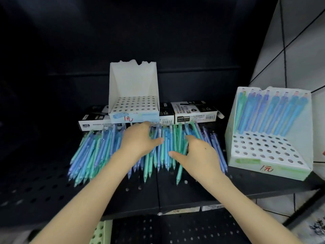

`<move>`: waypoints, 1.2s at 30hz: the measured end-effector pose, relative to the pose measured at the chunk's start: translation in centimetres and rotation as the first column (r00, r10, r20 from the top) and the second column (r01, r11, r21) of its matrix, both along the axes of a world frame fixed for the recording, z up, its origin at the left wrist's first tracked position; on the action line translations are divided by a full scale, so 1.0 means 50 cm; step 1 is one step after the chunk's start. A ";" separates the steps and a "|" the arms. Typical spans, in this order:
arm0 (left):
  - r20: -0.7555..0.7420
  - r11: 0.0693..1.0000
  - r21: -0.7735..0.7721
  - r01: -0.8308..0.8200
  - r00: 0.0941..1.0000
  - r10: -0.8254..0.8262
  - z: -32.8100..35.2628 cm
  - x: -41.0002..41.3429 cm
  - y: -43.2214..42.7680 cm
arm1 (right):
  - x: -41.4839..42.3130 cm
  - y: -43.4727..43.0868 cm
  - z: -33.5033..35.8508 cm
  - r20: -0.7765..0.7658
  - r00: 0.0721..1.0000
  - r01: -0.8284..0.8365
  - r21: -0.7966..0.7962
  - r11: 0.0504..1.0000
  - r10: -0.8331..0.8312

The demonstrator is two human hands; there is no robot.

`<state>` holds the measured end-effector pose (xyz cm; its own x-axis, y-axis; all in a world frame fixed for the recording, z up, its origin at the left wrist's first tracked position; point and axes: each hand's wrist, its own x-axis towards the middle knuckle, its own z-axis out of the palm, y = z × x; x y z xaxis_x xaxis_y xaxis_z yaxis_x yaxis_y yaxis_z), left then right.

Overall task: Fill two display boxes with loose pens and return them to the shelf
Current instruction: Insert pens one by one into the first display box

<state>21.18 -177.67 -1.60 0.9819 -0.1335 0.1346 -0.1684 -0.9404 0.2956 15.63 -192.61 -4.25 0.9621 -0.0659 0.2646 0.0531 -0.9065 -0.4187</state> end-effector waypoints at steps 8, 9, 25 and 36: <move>-0.171 0.998 -0.038 -0.059 0.984 0.052 0.003 0.021 0.000 | 0.013 -0.005 -0.014 -0.015 0.999 0.046 0.238 0.970 -0.044; -0.186 0.998 -0.039 -0.053 0.982 0.045 0.005 0.021 -0.001 | 0.015 -0.006 -0.014 -0.021 0.999 0.043 0.292 0.955 -0.039; -0.247 0.940 -0.338 -0.052 0.968 -0.036 0.018 0.003 0.009 | 0.021 -0.035 0.010 -0.074 0.997 0.055 0.717 0.695 -0.003; -0.374 0.278 -0.911 -0.304 0.894 -0.246 0.047 -0.016 0.029 | -0.020 -0.083 0.074 0.002 1.000 -0.002 0.905 0.425 0.000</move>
